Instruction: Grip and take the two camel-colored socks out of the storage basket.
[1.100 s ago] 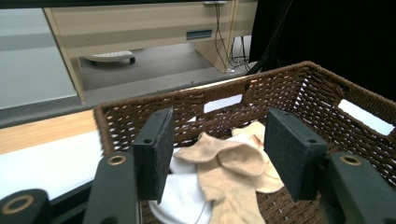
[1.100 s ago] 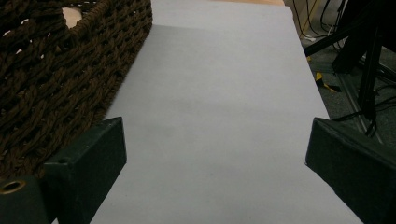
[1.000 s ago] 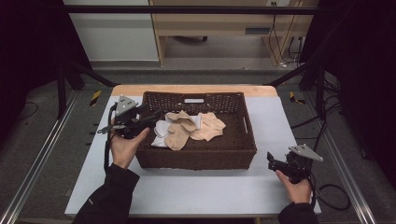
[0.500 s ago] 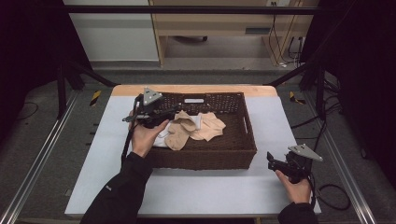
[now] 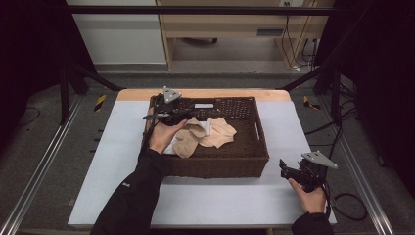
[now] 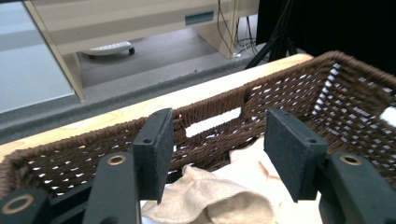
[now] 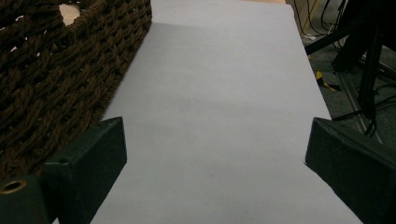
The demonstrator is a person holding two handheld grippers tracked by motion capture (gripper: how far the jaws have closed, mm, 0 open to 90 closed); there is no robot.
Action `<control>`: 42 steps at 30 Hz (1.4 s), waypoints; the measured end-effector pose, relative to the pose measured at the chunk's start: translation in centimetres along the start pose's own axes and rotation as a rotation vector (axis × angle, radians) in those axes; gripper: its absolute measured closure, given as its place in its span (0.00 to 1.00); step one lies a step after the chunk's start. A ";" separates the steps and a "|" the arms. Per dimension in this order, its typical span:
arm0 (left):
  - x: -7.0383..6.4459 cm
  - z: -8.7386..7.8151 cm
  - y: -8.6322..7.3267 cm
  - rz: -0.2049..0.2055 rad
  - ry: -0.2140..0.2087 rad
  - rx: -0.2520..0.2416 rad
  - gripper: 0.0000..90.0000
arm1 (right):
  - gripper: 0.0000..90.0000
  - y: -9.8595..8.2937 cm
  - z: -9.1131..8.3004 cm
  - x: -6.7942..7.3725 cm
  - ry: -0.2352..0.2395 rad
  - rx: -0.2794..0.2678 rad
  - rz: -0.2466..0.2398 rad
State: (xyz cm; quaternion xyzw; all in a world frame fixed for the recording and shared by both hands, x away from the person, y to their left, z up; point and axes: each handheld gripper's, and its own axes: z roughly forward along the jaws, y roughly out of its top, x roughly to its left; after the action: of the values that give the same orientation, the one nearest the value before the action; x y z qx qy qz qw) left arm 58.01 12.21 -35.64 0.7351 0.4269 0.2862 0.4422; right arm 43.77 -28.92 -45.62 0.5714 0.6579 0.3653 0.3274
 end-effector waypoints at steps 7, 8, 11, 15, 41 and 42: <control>0.7 2.7 -1.3 -0.005 0.031 0.100 0.48 | 0.06 0.0 0.0 0.1 -0.002 0.003 -0.007; 0.7 2.7 -1.3 -0.005 0.031 0.100 0.47 | 0.06 0.0 0.0 0.1 -0.002 0.003 -0.007; 0.6 3.5 -1.9 0.004 0.022 0.139 0.47 | 0.06 0.0 0.1 0.1 -0.001 0.005 -0.009; 0.3 4.5 -2.5 0.019 0.021 0.188 0.45 | 0.06 0.0 0.1 0.1 -0.002 0.006 -0.011; 0.1 6.4 -4.8 0.090 -0.039 0.310 0.46 | 0.07 0.0 0.1 0.2 -0.002 0.013 -0.015; 0.1 6.4 -4.8 0.090 -0.039 0.310 0.49 | 0.07 0.0 0.1 0.2 -0.002 0.013 -0.015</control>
State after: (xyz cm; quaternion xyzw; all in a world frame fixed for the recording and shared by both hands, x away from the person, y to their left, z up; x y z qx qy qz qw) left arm 61.40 10.87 -42.78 0.8182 0.4240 0.2221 0.3186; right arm 43.81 -28.71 -45.72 0.5687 0.6643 0.3581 0.3272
